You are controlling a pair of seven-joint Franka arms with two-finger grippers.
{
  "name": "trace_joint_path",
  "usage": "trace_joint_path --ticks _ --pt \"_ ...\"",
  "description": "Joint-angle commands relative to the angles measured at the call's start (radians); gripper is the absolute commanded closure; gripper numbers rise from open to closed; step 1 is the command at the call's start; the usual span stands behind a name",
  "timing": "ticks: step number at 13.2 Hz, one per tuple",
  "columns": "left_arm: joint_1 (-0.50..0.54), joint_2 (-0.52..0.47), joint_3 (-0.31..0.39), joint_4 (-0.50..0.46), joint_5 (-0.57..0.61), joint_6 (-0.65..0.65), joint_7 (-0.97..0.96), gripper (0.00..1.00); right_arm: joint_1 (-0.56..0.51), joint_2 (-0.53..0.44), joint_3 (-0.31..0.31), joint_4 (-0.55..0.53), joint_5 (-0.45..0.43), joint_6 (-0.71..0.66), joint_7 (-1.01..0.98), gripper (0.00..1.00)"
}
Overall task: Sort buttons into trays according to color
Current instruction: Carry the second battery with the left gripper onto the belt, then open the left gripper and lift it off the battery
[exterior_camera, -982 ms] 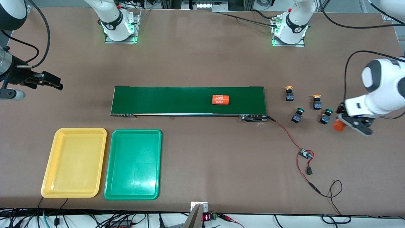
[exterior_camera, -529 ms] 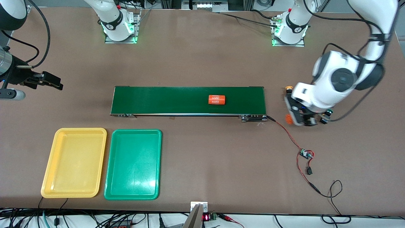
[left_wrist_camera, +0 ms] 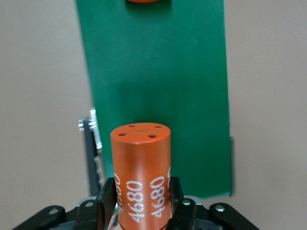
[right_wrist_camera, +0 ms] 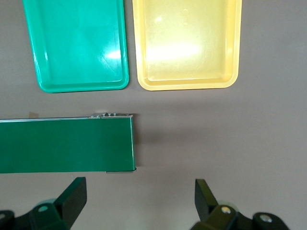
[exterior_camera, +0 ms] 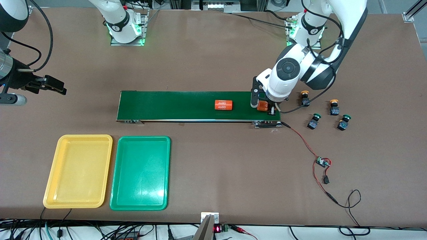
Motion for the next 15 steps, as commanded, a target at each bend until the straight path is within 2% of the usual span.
trace_joint_path --ticks 1,3,4,5,6,8,11,12,13,15 --pt "-0.003 0.018 0.007 -0.021 -0.008 0.002 -0.035 0.99 -0.005 -0.008 0.004 -0.01 0.008 0.004 -0.01 0.0" --pt "-0.021 0.024 0.007 -0.027 -0.008 0.002 -0.035 0.99 -0.005 -0.008 0.004 -0.01 0.008 0.002 -0.01 0.0" --pt "-0.023 0.024 0.007 -0.028 -0.008 0.002 -0.048 0.94 -0.005 -0.008 0.004 -0.01 0.008 0.004 -0.01 0.0" --pt "-0.023 0.024 0.007 -0.028 -0.009 0.002 -0.061 0.4 -0.005 -0.008 0.004 -0.01 0.008 0.004 -0.01 0.0" --pt "-0.029 0.02 0.007 -0.024 -0.008 0.002 -0.054 0.01 -0.005 -0.008 0.004 -0.01 0.008 0.002 -0.01 0.0" --pt "-0.015 -0.025 0.007 -0.007 -0.009 -0.006 -0.048 0.0 -0.005 -0.008 0.004 -0.01 0.008 0.002 -0.01 0.0" --pt "0.116 -0.06 0.026 0.034 -0.013 0.003 -0.048 0.0 -0.004 -0.008 0.004 -0.01 0.008 0.004 -0.01 0.0" --pt "0.136 -0.051 0.056 0.053 -0.011 0.003 -0.048 0.0 -0.004 -0.008 0.004 -0.01 0.008 0.002 -0.01 0.0" --pt "0.143 -0.037 0.116 0.056 -0.017 0.005 -0.058 0.0 -0.004 -0.008 0.004 -0.01 0.008 0.004 -0.01 0.0" --pt "0.146 -0.008 0.249 0.056 -0.156 0.019 -0.119 0.0 -0.002 -0.008 0.004 -0.01 0.008 0.004 -0.01 0.0"
